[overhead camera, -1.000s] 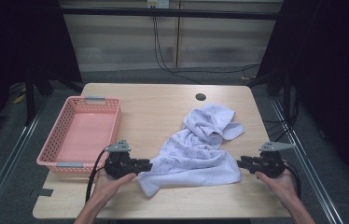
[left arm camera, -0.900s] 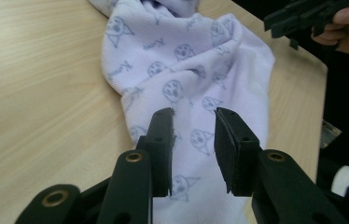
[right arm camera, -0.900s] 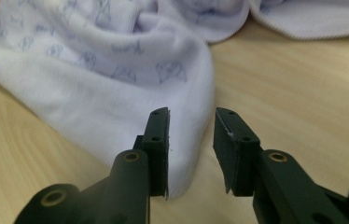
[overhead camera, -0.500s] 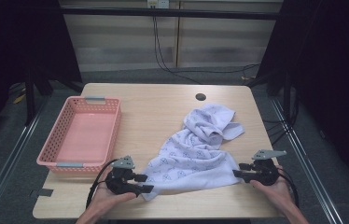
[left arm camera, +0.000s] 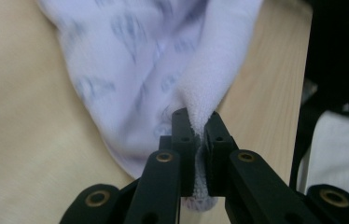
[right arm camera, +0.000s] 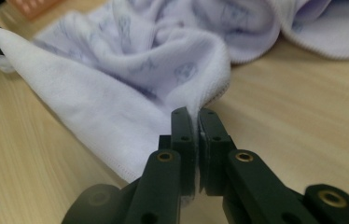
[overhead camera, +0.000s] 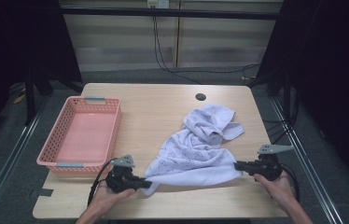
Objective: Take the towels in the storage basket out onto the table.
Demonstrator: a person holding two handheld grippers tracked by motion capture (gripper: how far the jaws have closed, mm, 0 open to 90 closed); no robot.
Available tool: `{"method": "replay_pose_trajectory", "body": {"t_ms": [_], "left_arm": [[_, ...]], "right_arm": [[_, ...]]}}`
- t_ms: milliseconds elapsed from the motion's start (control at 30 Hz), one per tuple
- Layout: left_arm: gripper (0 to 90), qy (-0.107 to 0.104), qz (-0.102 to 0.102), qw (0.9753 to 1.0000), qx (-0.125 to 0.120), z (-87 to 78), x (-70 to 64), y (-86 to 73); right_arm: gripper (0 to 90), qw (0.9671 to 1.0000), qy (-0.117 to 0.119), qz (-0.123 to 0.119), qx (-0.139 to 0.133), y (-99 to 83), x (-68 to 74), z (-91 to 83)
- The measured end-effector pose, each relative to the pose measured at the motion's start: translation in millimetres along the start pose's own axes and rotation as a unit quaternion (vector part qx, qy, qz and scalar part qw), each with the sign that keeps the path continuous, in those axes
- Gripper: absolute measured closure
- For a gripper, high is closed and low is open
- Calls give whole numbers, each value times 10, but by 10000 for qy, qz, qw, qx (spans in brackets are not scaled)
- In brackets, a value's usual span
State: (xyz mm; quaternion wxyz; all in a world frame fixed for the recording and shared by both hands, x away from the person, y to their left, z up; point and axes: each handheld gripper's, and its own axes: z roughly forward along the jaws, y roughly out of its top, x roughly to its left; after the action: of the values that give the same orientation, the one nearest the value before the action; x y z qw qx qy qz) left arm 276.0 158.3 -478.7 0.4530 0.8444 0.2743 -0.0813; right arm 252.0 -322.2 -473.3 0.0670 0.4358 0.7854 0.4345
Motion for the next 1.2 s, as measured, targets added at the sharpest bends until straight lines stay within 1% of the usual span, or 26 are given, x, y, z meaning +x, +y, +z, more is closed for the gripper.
{"method": "replay_pose_trajectory", "body": {"t_ms": [100, 167, 300, 333, 367, 433, 467, 500, 567, 600, 633, 667, 700, 733, 833, 867, 900, 933, 967, 1000, 1033, 1067, 1100, 1133, 1167, 1200], "left_arm": [[859, -14, -45, 9983, -587, -159, 58, 207], [860, 106, -30, 9958, -914, -267, 93, 377], [861, 251, 84, 9911, -1302, -452, 177, 734], [861, 251, 84, 9911, -1302, -452, 177, 734], [861, 334, 152, 9895, -1397, -509, 182, 863], [861, 397, 173, 9866, -1570, -568, 196, 1008], [861, 448, 168, 9850, -1656, -598, 209, 1066], [861, 545, 162, 9825, -1775, -645, 229, 1163], [862, 712, 207, 9780, -1949, -761, 270, 1387], [862, 712, 207, 9780, -1949, -761, 270, 1387], [862, 803, 270, 9753, -2041, -833, 283, 1526], [862, 803, 270, 9753, -2041, -833, 283, 1526], [862, 838, 296, 9729, -2133, -889, 289, 1629], [862, 932, 372, 9700, -2213, -972, 287, 1784], [862, 1063, 534, 9635, -2397, -1143, 254, 2058], [862, 1063, 534, 9635, -2397, -1143, 254, 2058], [862, 1094, 607, 9608, -2472, -1215, 227, 2171], [862, 1172, 737, 9571, -2543, -1309, 173, 2321], [862, 1172, 737, 9571, -2543, -1309, 173, 2321], [862, 1195, 855, 9525, -2668, -1415, 100, 2484], [862, 1223, 915, 9492, -2751, -1470, 59, 2559], [862, 1223, 915, 9492, -2751, -1470, 59, 2559], [862, 1268, 1084, 9428, -2885, -1576, -46, 2704], [862, 1268, 1084, 9428, -2885, -1576, -46, 2704], [862, 1249, 1136, 9407, -2941, -1625, -107, 2774], [861, 1233, 1313, 9354, -3042, -1712, -251, 2881]], "right_arm": [[868, 9996, 46, 13, -290, 172, -47, -94], [869, 9983, 102, 42, -575, 332, -63, -180], [869, 9942, 32, -50, -1076, 717, -65, -379], [869, 9942, 32, -50, -1076, 717, -65, -379], [869, 9927, -12, -58, -1207, 814, -64, -429], [869, 9866, -161, -92, -1619, 1127, -64, -556], [869, 9866, -161, -92, -1619, 1127, -64, -556], [869, 9837, -245, -134, -1778, 1312, -48, -610], [869, 9808, -354, -197, -1907, 1468, -25, -658], [869, 9808, -354, -197, -1907, 1468, -25, -658], [870, 9766, -463, -251, -2087, 1670, -10, -727], [870, 9766, -463, -251, -2087, 1670, -10, -727], [869, 9754, -501, -270, -2129, 1740, -4, -751], [870, 9708, -632, -273, -2298, 1944, 13, -828], [871, 9660, -798, -338, -2436, 2181, 44, -929], [871, 9660, -798, -338, -2436, 2181, 44, -929], [871, 9614, -906, -382, -2569, 2357, 74, -1019], [871, 9596, -933, -395, -2623, 2413, 89, -1055], [871, 9596, -933, -395, -2623, 2413, 89, -1055], [872, 9531, -1032, -428, -2812, 2578, 128, -1189], [872, 9506, -1068, -450, -2881, 2637, 145, -1246], [872, 9471, -1050, -477, -2996, 2712, 171, -1332], [872, 9432, -1041, -505, -3113, 2784, 201, -1422], [873, 9396, -1052, -548, -3211, 2852, 236, -1513], [873, 9356, -1078, -613, -3306, 2908, 275, -1602], [873, 9305, -1102, -659, -3431, 2956, 323, -1705]]}}
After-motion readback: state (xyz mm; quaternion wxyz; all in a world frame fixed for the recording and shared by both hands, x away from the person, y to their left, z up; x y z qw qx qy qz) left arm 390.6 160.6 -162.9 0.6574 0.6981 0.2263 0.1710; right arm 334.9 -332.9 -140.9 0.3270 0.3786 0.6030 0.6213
